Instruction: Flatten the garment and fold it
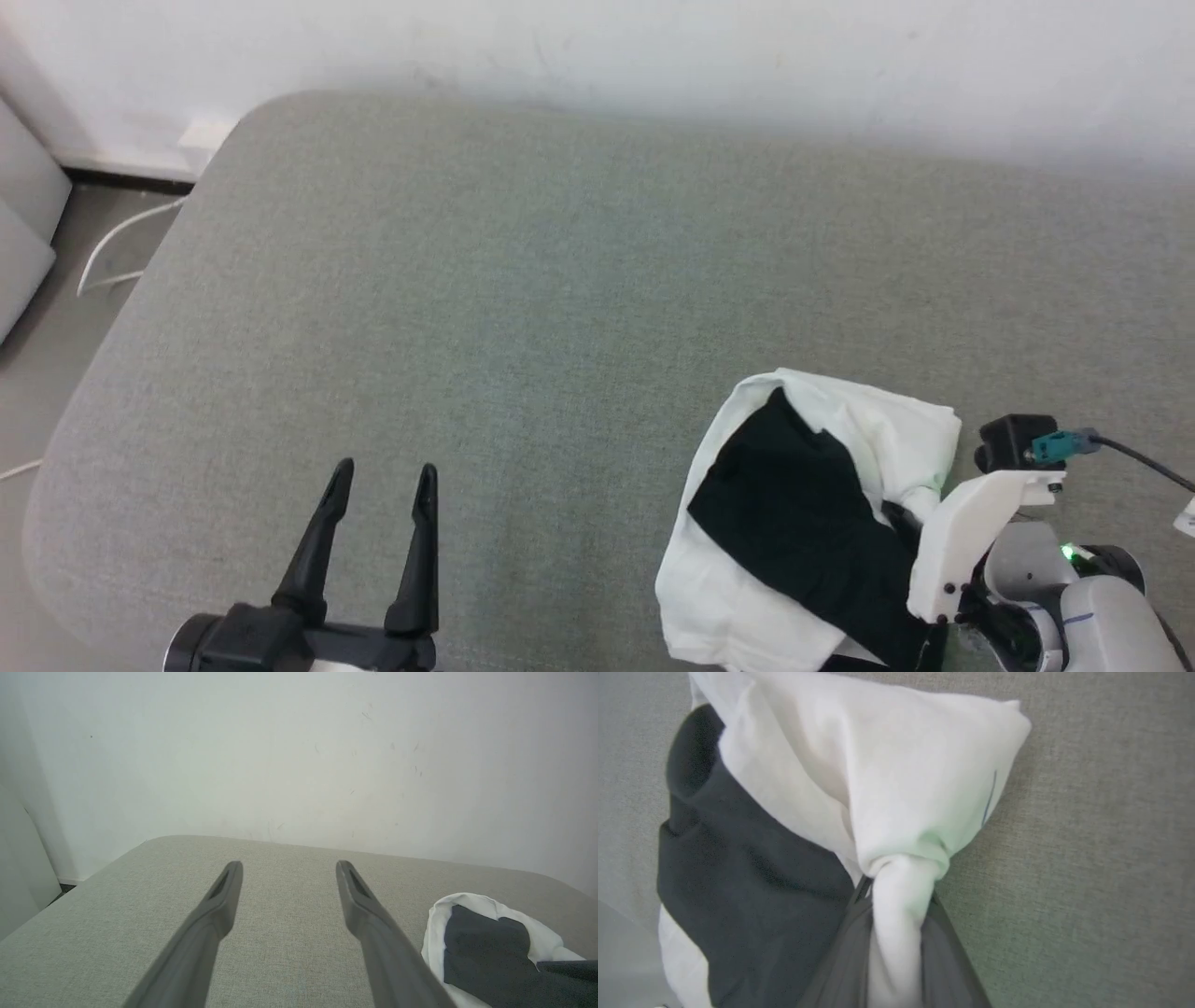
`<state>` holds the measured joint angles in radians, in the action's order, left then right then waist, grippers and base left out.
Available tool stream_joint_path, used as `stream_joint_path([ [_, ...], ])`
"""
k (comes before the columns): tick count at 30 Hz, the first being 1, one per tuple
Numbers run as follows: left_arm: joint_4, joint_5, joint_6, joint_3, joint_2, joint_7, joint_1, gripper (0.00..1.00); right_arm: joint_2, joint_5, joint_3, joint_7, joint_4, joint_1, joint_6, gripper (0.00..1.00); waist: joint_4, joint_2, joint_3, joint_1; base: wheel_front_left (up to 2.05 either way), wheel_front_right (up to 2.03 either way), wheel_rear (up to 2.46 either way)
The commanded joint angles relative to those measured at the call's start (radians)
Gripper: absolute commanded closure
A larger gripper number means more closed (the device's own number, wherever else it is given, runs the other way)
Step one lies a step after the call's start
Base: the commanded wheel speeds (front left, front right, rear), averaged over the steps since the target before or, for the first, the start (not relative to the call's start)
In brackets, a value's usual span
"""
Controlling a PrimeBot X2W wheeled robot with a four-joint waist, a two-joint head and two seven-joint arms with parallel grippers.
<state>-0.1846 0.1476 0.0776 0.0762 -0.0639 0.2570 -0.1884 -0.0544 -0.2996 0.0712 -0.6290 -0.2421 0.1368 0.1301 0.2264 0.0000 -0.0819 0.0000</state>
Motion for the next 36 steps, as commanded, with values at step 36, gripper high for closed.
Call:
stream_joint_path([
  [36,-0.124,-0.064,0.008,0.052,-0.075,-0.041,0.184,0.00,-0.361,-0.017,-0.328,-0.004,0.034,0.473,0.001,1.00,-0.381,0.0000,-0.220,0.0000,0.00,0.00,0.00],
])
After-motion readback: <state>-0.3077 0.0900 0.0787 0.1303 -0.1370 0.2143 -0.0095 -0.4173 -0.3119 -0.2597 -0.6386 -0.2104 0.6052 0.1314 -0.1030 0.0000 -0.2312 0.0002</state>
